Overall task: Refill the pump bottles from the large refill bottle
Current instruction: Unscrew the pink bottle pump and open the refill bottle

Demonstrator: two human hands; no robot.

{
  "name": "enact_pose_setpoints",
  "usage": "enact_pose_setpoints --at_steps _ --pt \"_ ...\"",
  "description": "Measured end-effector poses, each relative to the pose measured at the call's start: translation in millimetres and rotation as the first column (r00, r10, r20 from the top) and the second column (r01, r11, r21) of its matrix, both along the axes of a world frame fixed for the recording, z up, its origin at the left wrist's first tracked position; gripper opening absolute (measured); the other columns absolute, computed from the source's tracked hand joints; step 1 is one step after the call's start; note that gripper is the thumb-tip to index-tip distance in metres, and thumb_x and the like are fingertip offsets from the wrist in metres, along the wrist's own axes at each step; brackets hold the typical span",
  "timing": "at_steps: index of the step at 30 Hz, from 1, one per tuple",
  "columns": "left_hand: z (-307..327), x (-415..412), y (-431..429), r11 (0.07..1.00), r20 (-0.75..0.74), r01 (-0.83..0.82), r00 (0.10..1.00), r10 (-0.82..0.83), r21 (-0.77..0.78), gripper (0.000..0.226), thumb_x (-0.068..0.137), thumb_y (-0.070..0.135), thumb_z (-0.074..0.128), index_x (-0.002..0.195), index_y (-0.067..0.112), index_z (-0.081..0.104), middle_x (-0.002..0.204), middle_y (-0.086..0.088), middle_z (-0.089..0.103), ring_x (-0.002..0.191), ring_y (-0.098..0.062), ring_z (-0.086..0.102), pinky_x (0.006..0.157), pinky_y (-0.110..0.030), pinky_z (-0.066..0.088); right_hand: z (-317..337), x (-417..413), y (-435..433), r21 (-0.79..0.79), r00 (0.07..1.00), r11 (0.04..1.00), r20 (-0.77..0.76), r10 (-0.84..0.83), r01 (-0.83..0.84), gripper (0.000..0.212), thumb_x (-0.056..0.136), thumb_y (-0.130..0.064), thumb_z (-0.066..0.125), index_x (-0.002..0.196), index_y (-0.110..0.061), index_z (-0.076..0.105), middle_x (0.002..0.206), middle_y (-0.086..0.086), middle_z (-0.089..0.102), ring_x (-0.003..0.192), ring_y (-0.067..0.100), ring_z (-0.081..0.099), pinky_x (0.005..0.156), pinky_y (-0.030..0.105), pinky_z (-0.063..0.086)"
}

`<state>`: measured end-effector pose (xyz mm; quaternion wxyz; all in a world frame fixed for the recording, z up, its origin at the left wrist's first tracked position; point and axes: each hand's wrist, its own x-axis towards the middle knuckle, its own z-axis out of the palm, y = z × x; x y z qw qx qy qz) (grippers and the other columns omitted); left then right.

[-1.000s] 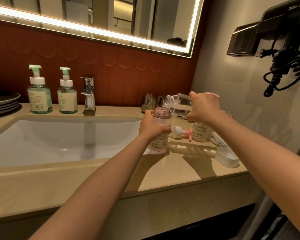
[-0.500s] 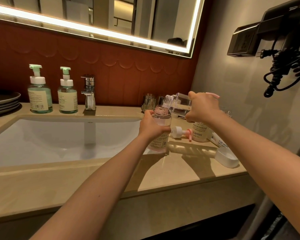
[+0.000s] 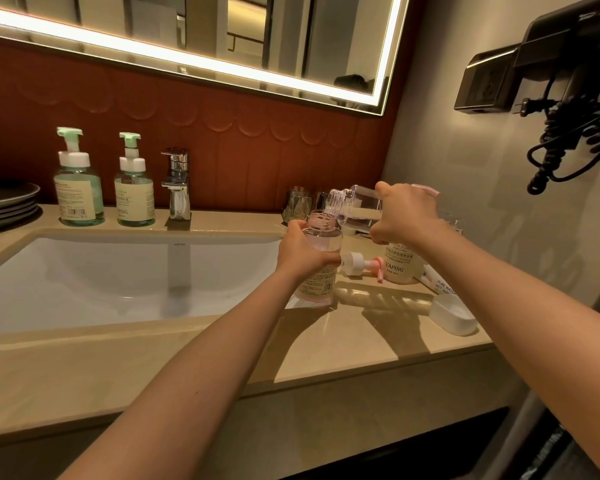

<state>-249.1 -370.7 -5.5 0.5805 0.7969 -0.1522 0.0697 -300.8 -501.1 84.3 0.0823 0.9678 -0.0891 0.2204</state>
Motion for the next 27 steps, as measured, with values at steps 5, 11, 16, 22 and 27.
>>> enact_pose_setpoints --at_steps 5,11,16,22,27 --pt "0.6 0.3 -0.4 1.000 -0.004 0.002 1.000 -0.002 0.005 0.085 0.067 0.019 0.082 0.135 0.010 0.032 0.134 -0.008 0.046 0.119 -0.024 0.045 0.089 -0.029 0.039 0.4 -0.6 0.6 0.000 1.000 1.000 -0.005 -0.007 0.007 0.049 0.074 -0.018 0.070 0.117 -0.012 0.047 0.087 0.004 0.048 0.083 0.023 0.046 0.074 0.035 0.044" --pt "-0.1 0.7 0.5 1.000 -0.008 -0.006 1.000 0.006 0.006 0.087 0.067 0.021 0.083 0.135 0.010 0.031 0.135 -0.008 0.045 0.121 -0.024 0.045 0.090 -0.030 0.039 1.3 -1.6 2.7 0.007 1.000 1.000 -0.014 -0.001 0.001 0.049 0.074 -0.018 0.070 0.118 -0.012 0.047 0.088 0.004 0.047 0.083 0.022 0.045 0.071 0.034 0.042" --pt "-0.2 0.3 0.4 1.000 -0.006 0.000 1.000 0.000 0.005 0.087 0.067 0.020 0.082 0.136 0.010 0.030 0.136 -0.008 0.045 0.122 -0.024 0.044 0.090 -0.029 0.038 2.5 -3.3 3.8 -0.002 1.000 1.000 -0.014 0.001 -0.001 0.050 0.075 -0.017 0.068 0.120 -0.012 0.047 0.090 0.005 0.046 0.084 0.022 0.044 0.070 0.032 0.039" --pt "0.0 -0.3 0.9 1.000 -0.009 0.002 1.000 -0.002 -0.008 0.085 0.068 0.020 0.082 0.135 0.009 0.032 0.134 -0.008 0.046 0.119 -0.022 0.044 0.086 -0.027 0.036 3.1 -3.2 4.6 -0.010 1.000 1.000 -0.018 -0.003 0.002 0.048 0.074 -0.017 0.068 0.117 -0.012 0.047 0.087 0.004 0.046 0.082 0.022 0.045 0.069 0.032 0.038" --pt "-0.5 -0.8 1.1 1.000 -0.006 0.003 1.000 -0.003 -0.013 0.084 0.069 0.019 0.082 0.135 0.009 0.031 0.134 -0.008 0.046 0.118 -0.021 0.044 0.084 -0.026 0.035 2.9 -3.4 5.4 -0.007 1.000 1.000 -0.021 -0.004 0.004 0.048 0.073 -0.017 0.068 0.117 -0.012 0.047 0.087 0.004 0.046 0.081 0.023 0.044 0.069 0.033 0.038"
